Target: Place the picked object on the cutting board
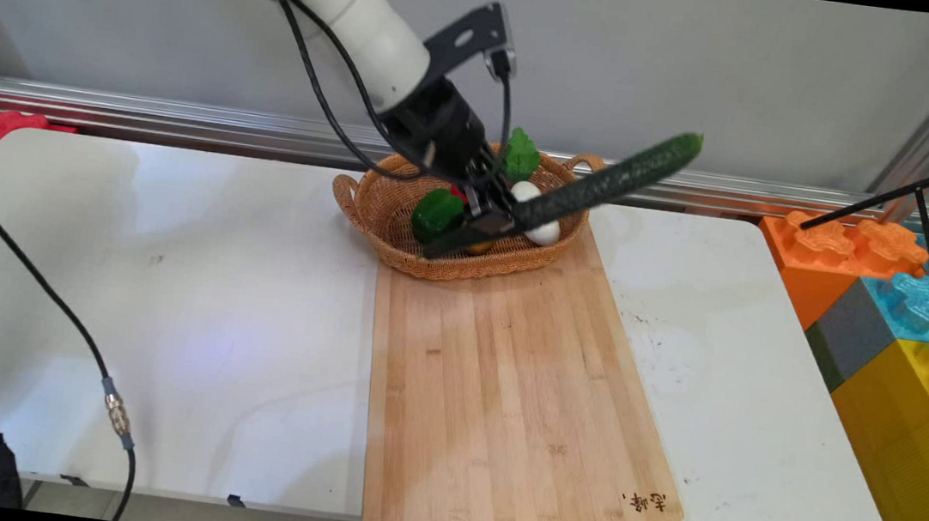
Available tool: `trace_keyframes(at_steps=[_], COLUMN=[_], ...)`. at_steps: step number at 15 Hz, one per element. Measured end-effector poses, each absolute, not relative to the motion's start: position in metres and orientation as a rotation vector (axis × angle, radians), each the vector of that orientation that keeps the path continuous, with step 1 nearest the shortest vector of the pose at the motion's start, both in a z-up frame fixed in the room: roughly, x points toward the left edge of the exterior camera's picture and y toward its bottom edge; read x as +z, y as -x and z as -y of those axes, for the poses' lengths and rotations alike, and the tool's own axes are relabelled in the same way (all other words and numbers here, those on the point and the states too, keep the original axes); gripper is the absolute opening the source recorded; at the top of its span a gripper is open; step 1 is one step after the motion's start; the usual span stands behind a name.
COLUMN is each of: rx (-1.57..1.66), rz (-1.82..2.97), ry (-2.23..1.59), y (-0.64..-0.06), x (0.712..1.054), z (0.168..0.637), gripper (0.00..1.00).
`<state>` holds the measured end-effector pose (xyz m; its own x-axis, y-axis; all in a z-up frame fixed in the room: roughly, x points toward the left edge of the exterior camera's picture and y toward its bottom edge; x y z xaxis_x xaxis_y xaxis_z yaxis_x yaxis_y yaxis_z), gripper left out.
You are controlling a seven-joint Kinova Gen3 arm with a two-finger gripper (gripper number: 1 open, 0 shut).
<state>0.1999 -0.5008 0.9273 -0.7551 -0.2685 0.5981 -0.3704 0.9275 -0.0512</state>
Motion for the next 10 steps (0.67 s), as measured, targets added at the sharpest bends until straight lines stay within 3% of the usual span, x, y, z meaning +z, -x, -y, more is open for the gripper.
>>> trace_keyframes(at_steps=[6,10], rx=[0.213,0.21], rz=[2.506,2.544], ry=[-0.509,-0.528], y=[-0.183,-0.179], x=[0.905,0.869], z=[0.486,0.485], gripper=[0.0,0.0])
